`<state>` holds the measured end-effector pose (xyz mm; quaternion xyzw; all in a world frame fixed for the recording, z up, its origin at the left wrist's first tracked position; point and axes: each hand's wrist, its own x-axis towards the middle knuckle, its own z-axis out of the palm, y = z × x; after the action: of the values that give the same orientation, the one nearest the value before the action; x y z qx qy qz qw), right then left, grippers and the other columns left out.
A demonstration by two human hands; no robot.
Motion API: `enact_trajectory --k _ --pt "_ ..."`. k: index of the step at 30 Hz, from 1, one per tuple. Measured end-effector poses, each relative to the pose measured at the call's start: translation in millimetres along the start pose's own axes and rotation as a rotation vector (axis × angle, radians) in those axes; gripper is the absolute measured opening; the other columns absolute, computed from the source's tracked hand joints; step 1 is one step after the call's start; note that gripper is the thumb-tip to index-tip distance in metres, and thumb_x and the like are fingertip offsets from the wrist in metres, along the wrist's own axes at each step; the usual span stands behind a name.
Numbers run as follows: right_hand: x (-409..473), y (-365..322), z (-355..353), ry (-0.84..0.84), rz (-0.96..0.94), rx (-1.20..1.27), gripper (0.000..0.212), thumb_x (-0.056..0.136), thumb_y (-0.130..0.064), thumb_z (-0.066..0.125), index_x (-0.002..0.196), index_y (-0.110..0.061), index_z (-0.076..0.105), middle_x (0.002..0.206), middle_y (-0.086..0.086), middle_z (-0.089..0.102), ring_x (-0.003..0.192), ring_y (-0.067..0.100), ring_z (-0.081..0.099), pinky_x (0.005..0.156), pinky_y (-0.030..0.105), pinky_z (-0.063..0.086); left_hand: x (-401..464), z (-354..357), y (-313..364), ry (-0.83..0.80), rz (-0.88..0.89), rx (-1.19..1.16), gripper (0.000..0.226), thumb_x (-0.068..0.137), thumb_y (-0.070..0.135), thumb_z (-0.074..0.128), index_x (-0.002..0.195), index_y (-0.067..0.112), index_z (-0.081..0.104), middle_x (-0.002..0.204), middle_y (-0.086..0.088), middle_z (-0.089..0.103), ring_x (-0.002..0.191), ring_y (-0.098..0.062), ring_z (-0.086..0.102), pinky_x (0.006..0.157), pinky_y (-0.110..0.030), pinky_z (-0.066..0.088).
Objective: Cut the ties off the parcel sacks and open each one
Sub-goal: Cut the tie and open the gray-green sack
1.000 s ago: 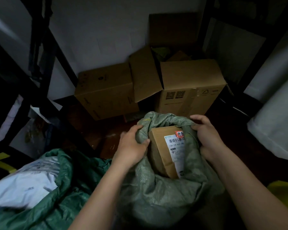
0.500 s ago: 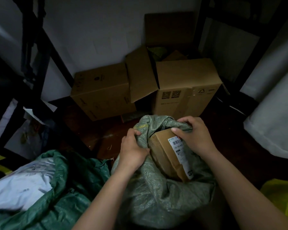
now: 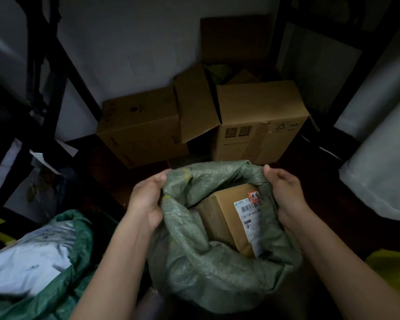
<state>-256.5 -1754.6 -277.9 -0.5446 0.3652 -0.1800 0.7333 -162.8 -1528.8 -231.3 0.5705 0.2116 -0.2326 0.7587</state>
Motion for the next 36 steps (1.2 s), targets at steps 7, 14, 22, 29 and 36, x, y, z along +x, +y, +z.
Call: enact_trajectory --k 7,14,22,29,36 --pt "7.9 1.5 1.2 -0.061 -0.081 -0.11 0.025 0.095 -0.023 0.06 0.072 -0.017 0.062 0.065 -0.002 0.067 0.061 0.011 0.064 0.058 0.027 0.05 6.9 -0.7 -17.5 0.162 0.424 0.724 0.025 0.091 0.005 0.052 0.106 0.02 0.067 0.109 -0.006 0.064 0.098 -0.021 0.063 0.088 -0.037 0.052" --pt "0.6 2.6 5.0 -0.157 -0.196 -0.203 0.028 0.094 -0.021 0.061 0.066 -0.024 0.062 0.074 0.003 0.064 0.074 0.019 0.061 0.069 0.035 0.051 -4.2 15.4 -33.6 0.029 1.075 1.434 0.046 0.092 0.049 0.048 0.126 0.022 0.062 0.127 0.003 0.061 0.118 -0.013 0.05 0.097 -0.032 0.029" --pt "-6.8 -6.8 1.4 -0.239 -0.31 -0.241 0.024 0.094 -0.011 0.058 0.072 -0.019 0.061 0.069 -0.004 0.063 0.068 0.01 0.061 0.062 0.024 0.05 10.8 3.3 -33.4 0.125 0.866 1.283 0.022 0.097 0.024 0.052 0.078 0.016 0.061 0.074 0.004 0.059 0.071 -0.016 0.058 0.064 -0.031 0.044" --pt "2.1 -14.1 -8.1 -0.09 -0.07 0.003 0.022 0.097 -0.013 0.055 0.076 -0.01 0.061 0.071 0.006 0.066 0.069 0.02 0.063 0.071 0.035 0.053 21.7 -13.1 -25.1 0.23 0.649 0.909 0.02 0.094 0.013 0.056 0.075 0.014 0.06 0.07 0.001 0.06 0.067 -0.013 0.056 0.061 -0.026 0.037" --pt "7.2 -16.0 -11.2 -0.121 0.014 -0.016 0.02 0.095 -0.016 0.056 0.079 -0.007 0.063 0.072 0.009 0.066 0.067 0.02 0.066 0.065 0.03 0.053 5.1 -13.7 -16.8 0.098 0.899 1.156 0.011 0.085 0.016 0.06 0.085 0.021 0.069 0.099 0.003 0.057 0.096 -0.016 0.055 0.088 -0.035 0.044"
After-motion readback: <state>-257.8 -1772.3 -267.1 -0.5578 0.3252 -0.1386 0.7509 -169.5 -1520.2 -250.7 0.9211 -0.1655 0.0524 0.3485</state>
